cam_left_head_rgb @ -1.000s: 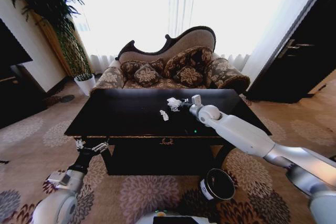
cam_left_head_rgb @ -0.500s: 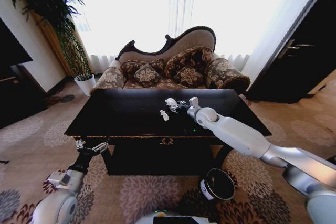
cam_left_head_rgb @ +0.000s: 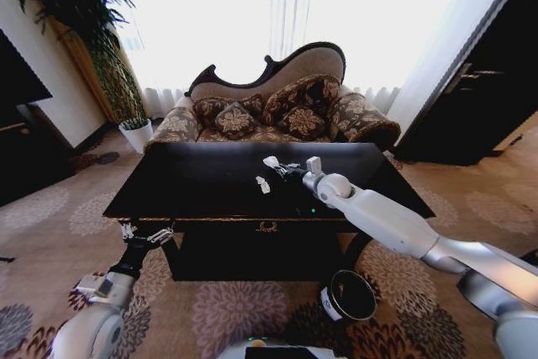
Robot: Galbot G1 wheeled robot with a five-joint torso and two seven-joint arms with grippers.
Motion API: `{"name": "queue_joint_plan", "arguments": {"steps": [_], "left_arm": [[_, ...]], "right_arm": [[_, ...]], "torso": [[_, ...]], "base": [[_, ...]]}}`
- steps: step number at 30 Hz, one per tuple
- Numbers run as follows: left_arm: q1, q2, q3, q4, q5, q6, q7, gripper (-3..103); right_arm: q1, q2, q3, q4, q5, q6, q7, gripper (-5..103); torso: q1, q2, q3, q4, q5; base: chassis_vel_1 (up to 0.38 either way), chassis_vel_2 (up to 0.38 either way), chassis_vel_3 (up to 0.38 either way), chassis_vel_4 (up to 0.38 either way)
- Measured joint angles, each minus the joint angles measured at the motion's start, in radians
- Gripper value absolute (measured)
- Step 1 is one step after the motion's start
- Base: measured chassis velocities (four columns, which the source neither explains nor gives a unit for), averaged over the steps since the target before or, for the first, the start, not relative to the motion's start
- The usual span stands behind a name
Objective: Move to the front of the table and place the trash on the table into the trash bin.
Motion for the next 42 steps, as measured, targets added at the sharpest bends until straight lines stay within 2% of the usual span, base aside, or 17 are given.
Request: {"name": "queue_joint_plan", "arguments": {"steps": [13,22,27,29,32,34,35,37,40,42], "left_arm": [[0.000,0.000,0.000,0.000,0.000,0.000,0.000,100],[0.000,0.000,0.000,0.000,0.000,0.000,0.000,100],[0.000,0.000,0.000,0.000,0.000,0.000,0.000,100],[0.000,0.000,0.000,0.000,0.000,0.000,0.000,100],[0.000,0.000,0.000,0.000,0.000,0.000,0.000,100],[0.000,0.000,0.000,0.000,0.000,0.000,0.000,100],[0.000,0.000,0.000,0.000,0.000,0.000,0.000,100],[0.000,0.000,0.000,0.000,0.000,0.000,0.000,100],[0.000,0.000,0.000,0.000,0.000,0.000,0.000,100],[0.000,0.000,0.000,0.000,0.000,0.000,0.000,100]], "right_arm": [[-0.010,-0.017,0.027,0.028,0.017,0.001,0.008,0],[-0.131,-0.077,0.167,0.113,-0.016,0.032,0.017,0],[-0.285,-0.141,0.309,0.177,-0.072,0.060,0.003,0],[-0.303,-0.149,0.329,0.187,-0.076,0.063,0.002,0],[-0.405,-0.179,0.451,0.235,-0.105,0.081,0.002,0],[-0.432,-0.185,0.483,0.247,-0.113,0.085,0.001,0],[-0.494,-0.195,0.556,0.271,-0.128,0.093,-0.003,0],[-0.535,-0.198,0.595,0.284,-0.135,0.098,-0.005,0],[-0.722,-0.194,0.765,0.321,-0.166,0.119,-0.014,0],[-0.781,-0.182,0.832,0.331,-0.175,0.132,-0.018,0]], "torso": [[0.000,0.000,0.000,0.0001,0.0000],[0.000,0.000,0.000,0.0001,0.0000],[0.000,0.000,0.000,-0.0002,0.0002],[0.000,0.000,0.000,-0.0003,0.0001],[0.000,0.000,0.000,0.0000,0.0000],[0.000,0.000,0.000,0.0000,0.0001],[0.000,0.000,0.000,0.0001,0.0000],[0.000,0.000,0.000,0.0003,-0.0005],[0.000,0.000,0.000,-0.0005,0.0005],[0.000,0.000,0.000,-0.0004,0.0000]], "base": [[0.000,0.000,0.000,0.000],[0.000,0.000,0.000,0.000],[0.000,0.000,0.000,0.000],[0.000,0.000,0.000,0.000],[0.000,0.000,0.000,0.000],[0.000,0.000,0.000,0.000],[0.000,0.000,0.000,0.000],[0.000,0.000,0.000,0.000],[0.000,0.000,0.000,0.000],[0.000,0.000,0.000,0.000]]}}
